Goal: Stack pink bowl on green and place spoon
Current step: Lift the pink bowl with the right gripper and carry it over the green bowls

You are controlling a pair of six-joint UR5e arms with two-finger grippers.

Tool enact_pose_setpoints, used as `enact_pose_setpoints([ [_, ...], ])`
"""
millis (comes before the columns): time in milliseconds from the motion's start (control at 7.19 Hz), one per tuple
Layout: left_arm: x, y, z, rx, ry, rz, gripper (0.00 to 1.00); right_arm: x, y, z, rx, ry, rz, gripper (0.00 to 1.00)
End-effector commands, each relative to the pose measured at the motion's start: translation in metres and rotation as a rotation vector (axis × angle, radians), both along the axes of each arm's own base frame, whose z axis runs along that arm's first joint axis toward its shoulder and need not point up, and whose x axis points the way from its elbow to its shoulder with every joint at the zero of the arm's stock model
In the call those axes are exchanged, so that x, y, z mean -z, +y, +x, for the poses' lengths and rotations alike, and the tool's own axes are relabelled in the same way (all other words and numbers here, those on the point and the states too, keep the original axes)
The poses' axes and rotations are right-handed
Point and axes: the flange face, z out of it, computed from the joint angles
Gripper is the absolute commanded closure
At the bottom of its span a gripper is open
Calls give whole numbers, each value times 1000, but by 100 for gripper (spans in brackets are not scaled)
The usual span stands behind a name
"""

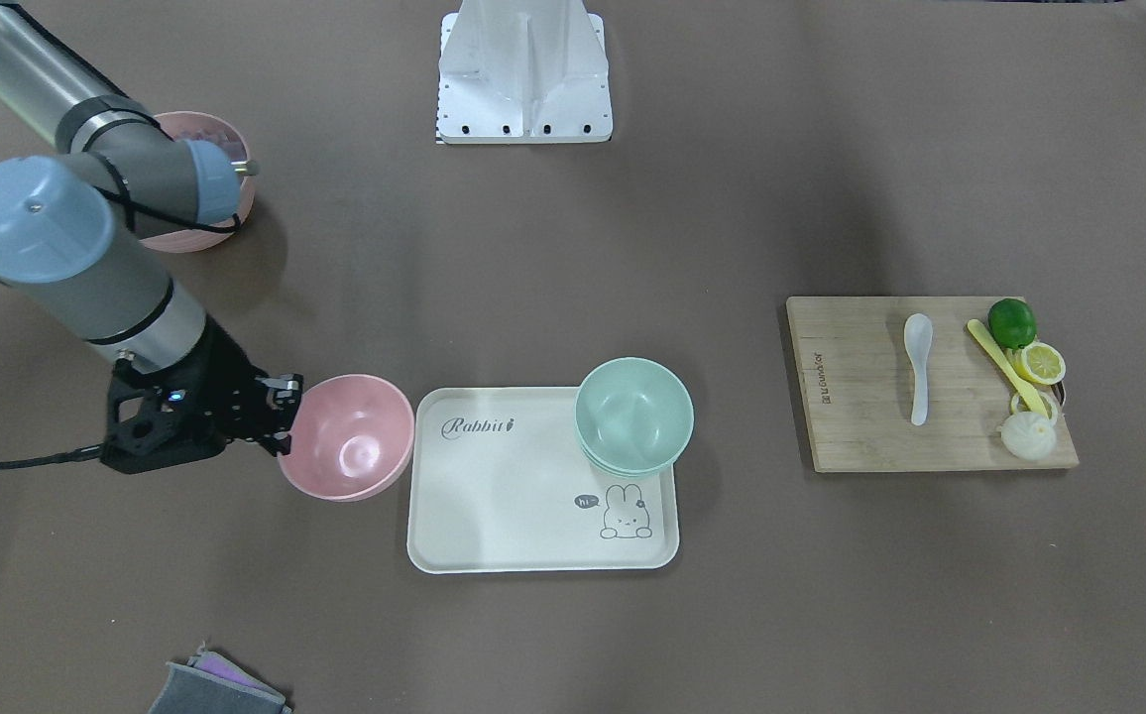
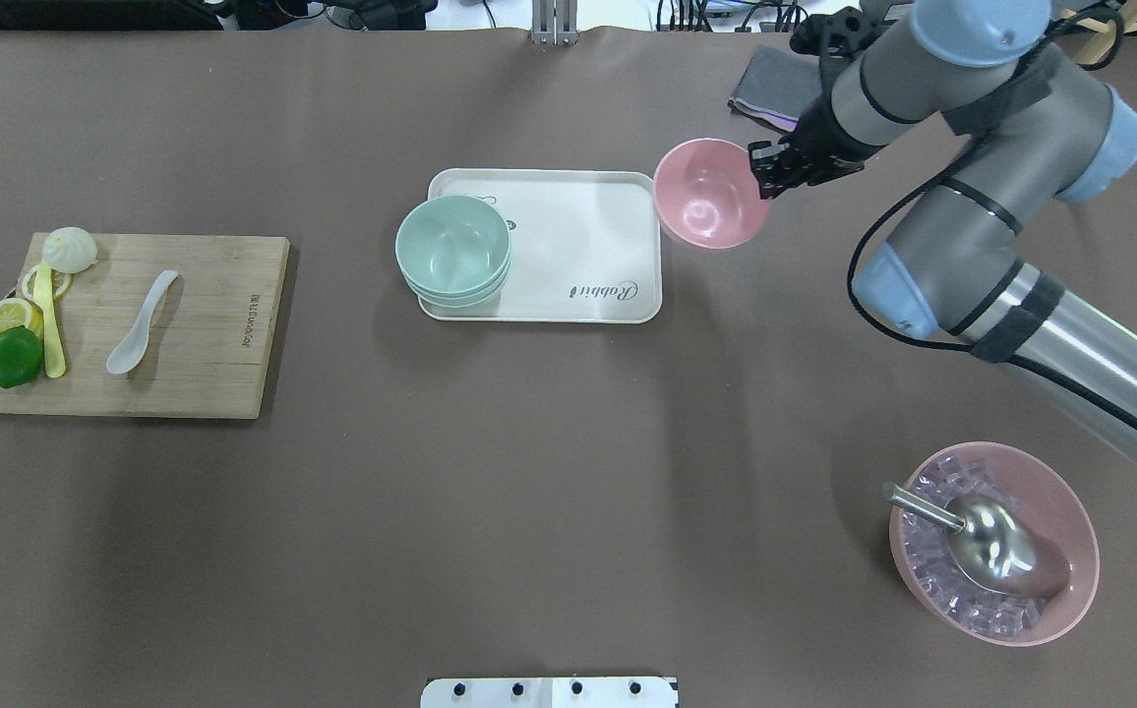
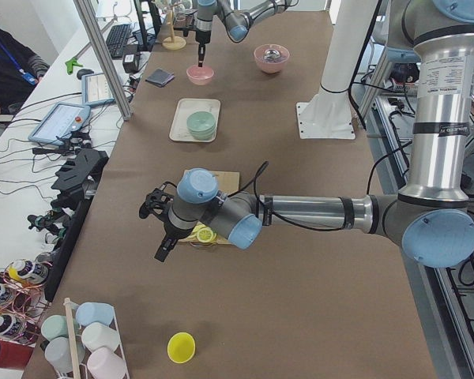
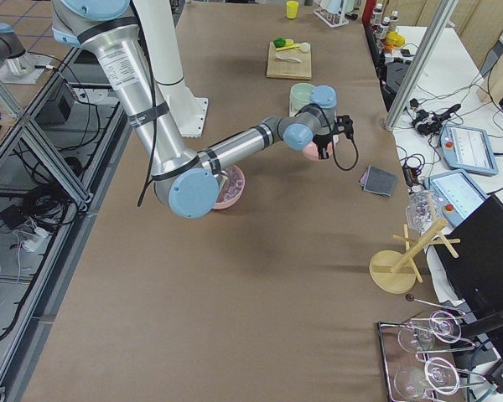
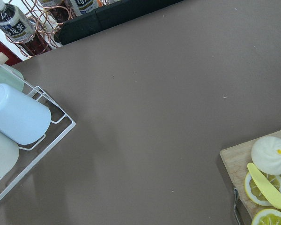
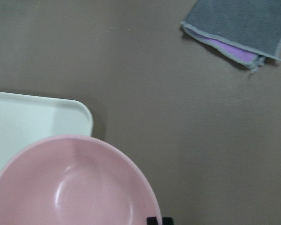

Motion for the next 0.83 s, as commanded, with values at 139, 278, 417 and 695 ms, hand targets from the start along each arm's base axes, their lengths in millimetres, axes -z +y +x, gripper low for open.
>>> enact_pose_setpoints([
  [139, -1, 1, 2, -3, 0, -2, 2, 131, 34, -88, -94, -19, -119, 100],
  [278, -1, 1, 2, -3, 0, -2, 2, 156, 38, -123, -123, -20, -155, 100],
  [417, -1, 1, 2, -5, 0, -2, 2, 174, 41, -160, -137, -3, -172, 100],
  [695, -2, 2, 2, -5, -1, -3, 2, 184, 43, -186, -129, 16, -180, 100],
])
